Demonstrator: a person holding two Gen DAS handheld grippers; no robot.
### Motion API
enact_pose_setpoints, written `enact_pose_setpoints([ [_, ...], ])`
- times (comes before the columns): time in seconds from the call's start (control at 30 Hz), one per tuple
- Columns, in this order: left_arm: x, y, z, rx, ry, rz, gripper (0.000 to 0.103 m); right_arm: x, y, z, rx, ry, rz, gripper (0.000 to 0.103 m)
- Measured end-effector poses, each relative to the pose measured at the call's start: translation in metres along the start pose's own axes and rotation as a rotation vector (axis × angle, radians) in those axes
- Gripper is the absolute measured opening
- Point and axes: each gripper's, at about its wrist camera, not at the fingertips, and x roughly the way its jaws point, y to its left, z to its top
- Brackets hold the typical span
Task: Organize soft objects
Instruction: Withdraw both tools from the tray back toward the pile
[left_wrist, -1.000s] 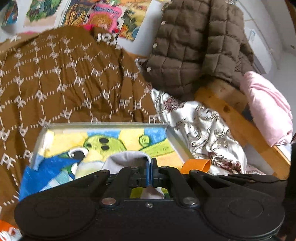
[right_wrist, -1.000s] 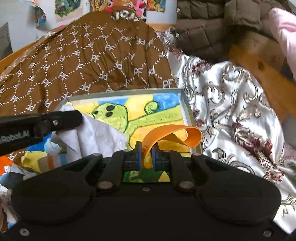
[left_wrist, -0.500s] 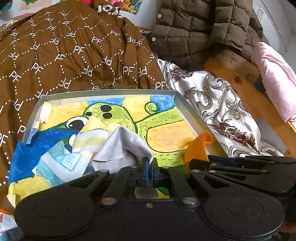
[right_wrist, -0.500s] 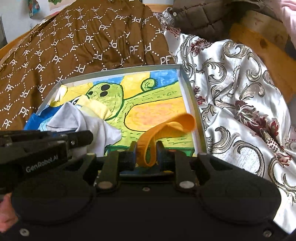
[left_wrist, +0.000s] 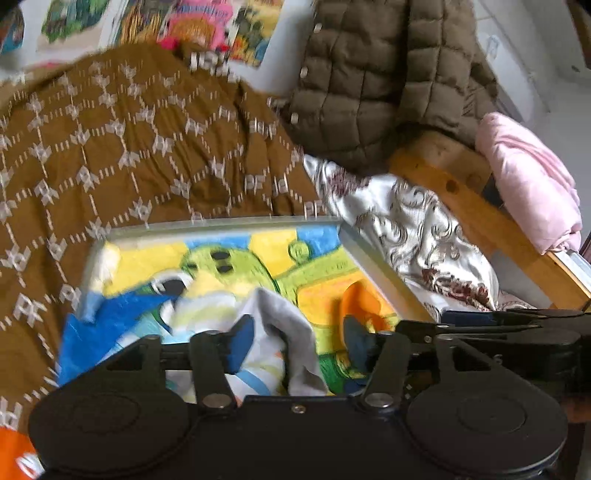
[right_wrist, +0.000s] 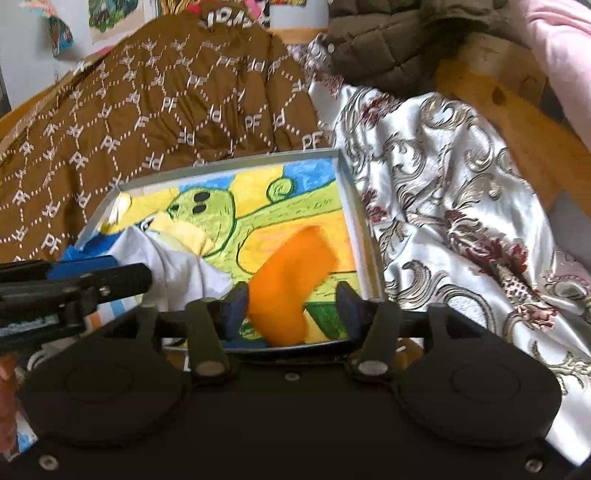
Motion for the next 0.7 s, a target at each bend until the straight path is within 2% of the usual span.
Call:
enact_pose_setpoints([
  [0.07,-0.008,0.001,0.002,0.036,-0.023,0.007,0.065,-0.009,-0.001,-0.001,0.025,-0.019,-0.003,0.062],
  [0.13,-0.017,0.002,0.004,0.07,-0.04,0.005,0.067,-0.019,0.001,-0.003,0.035,-0.038,0.0,0.067],
  [0.23,-0.034,0.007,0.008,0.091,-0.058,0.01,0.074,-0.038,0.012,-0.006,0.041,-0.082,-0.009,0.079],
  [0.27,-0.04,0.009,0.009,0.098,-0.065,0.007,0.078,-0.045,0.017,-0.007,0.045,-0.098,-0.013,0.087],
  [0.3,-0.047,0.01,0.011,0.106,-0.069,0.01,0.082,-0.052,0.023,-0.008,0.046,-0.112,-0.018,0.09],
  [0.33,-0.054,0.013,0.014,0.107,-0.072,0.018,0.084,-0.06,0.029,-0.008,0.041,-0.122,-0.013,0.091],
  [0.43,-0.078,0.021,0.021,0.128,-0.071,-0.04,0.088,-0.085,0.048,-0.006,0.041,-0.147,0.015,0.096],
  [0.5,-0.094,0.025,0.024,0.156,-0.077,-0.048,0.094,-0.102,0.06,-0.006,0.053,-0.168,0.018,0.097],
  [0.57,-0.114,0.031,0.025,0.184,-0.094,-0.065,0.096,-0.12,0.073,-0.006,0.044,-0.193,0.01,0.102],
  [0.7,-0.156,0.04,0.026,0.236,-0.152,-0.09,0.097,-0.157,0.095,-0.004,0.028,-0.201,-0.046,0.102],
])
